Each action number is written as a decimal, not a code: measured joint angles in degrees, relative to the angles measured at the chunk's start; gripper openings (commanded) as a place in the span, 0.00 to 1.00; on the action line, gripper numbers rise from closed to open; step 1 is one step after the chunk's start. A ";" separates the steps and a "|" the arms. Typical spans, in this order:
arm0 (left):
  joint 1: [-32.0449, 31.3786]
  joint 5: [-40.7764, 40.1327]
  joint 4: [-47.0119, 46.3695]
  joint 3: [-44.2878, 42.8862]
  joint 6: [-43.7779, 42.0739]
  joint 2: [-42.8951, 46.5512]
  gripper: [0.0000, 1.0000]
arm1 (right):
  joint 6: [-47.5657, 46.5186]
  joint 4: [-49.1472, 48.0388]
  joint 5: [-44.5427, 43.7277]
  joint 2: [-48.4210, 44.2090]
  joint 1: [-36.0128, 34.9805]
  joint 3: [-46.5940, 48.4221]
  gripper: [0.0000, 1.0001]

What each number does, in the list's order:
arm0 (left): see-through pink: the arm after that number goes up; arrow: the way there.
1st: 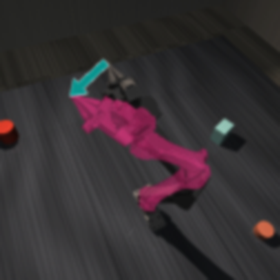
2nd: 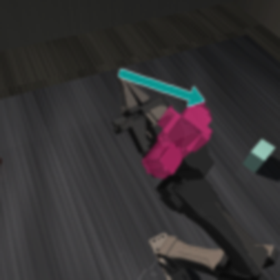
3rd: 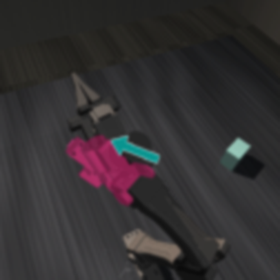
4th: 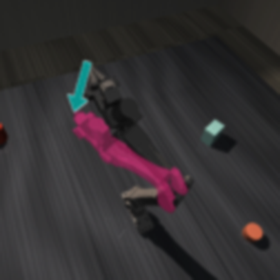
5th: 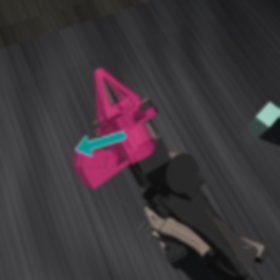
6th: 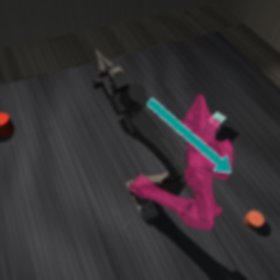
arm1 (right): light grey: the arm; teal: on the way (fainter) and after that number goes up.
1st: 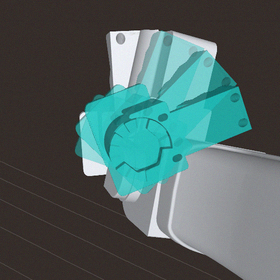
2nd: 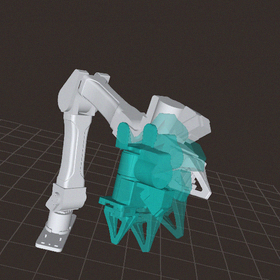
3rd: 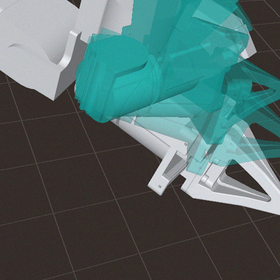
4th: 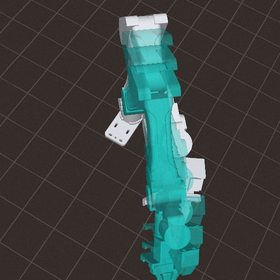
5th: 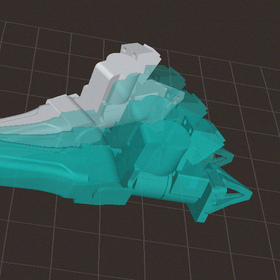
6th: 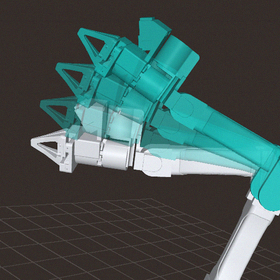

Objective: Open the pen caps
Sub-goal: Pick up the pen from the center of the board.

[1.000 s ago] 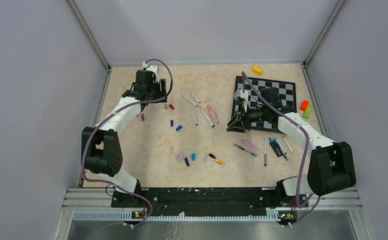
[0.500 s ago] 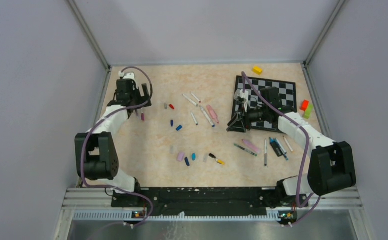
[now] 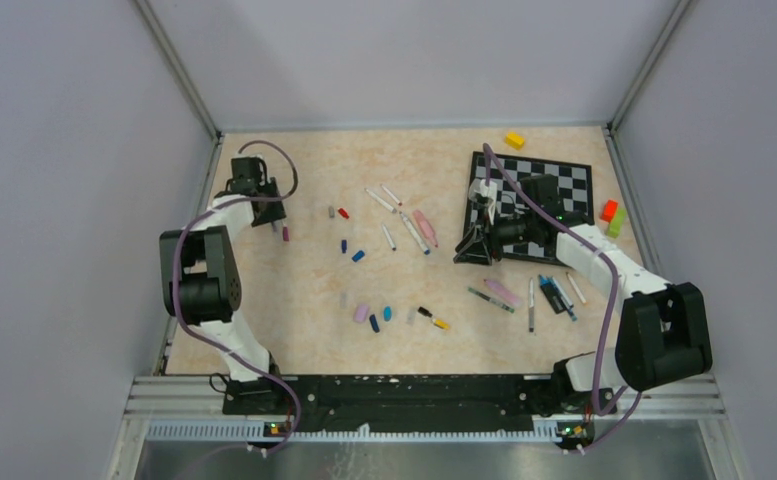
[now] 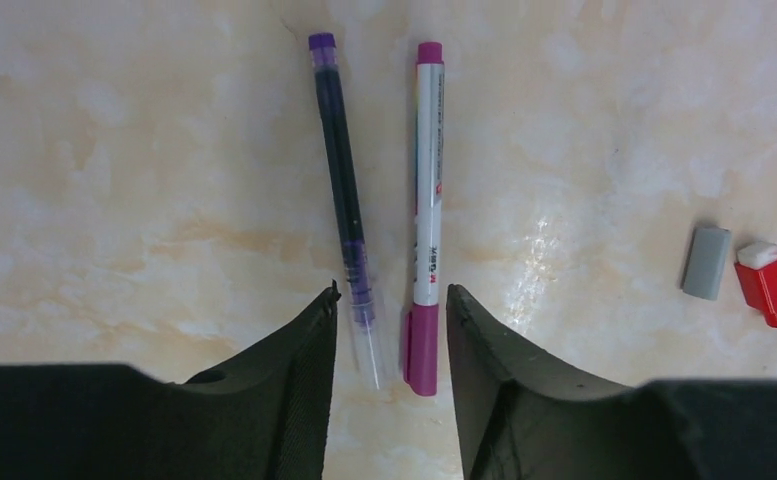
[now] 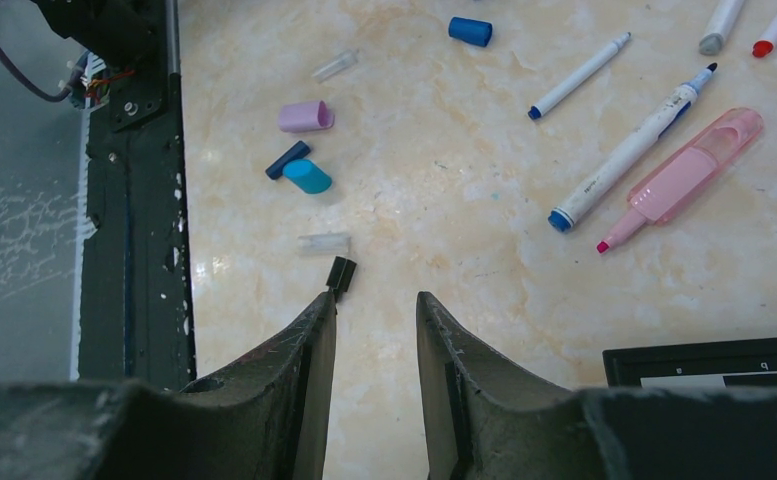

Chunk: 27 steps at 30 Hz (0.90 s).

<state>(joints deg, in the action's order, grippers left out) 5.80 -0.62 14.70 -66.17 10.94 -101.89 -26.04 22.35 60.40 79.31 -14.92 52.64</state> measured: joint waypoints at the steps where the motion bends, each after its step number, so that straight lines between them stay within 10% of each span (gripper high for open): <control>1: 0.11 -0.35 0.26 -0.57 0.04 -0.42 0.41 | 0.00 0.00 0.00 0.07 0.00 0.00 0.34; 27: 0.96 -5.14 7.93 -12.76 2.08 -12.44 0.23 | -1.44 1.09 -0.37 1.09 0.00 0.00 0.34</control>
<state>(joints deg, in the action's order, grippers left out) 6.76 -5.76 22.63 -78.94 13.02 -114.32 -27.49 23.44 60.03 80.40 -14.92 52.64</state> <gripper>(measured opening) 0.235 0.338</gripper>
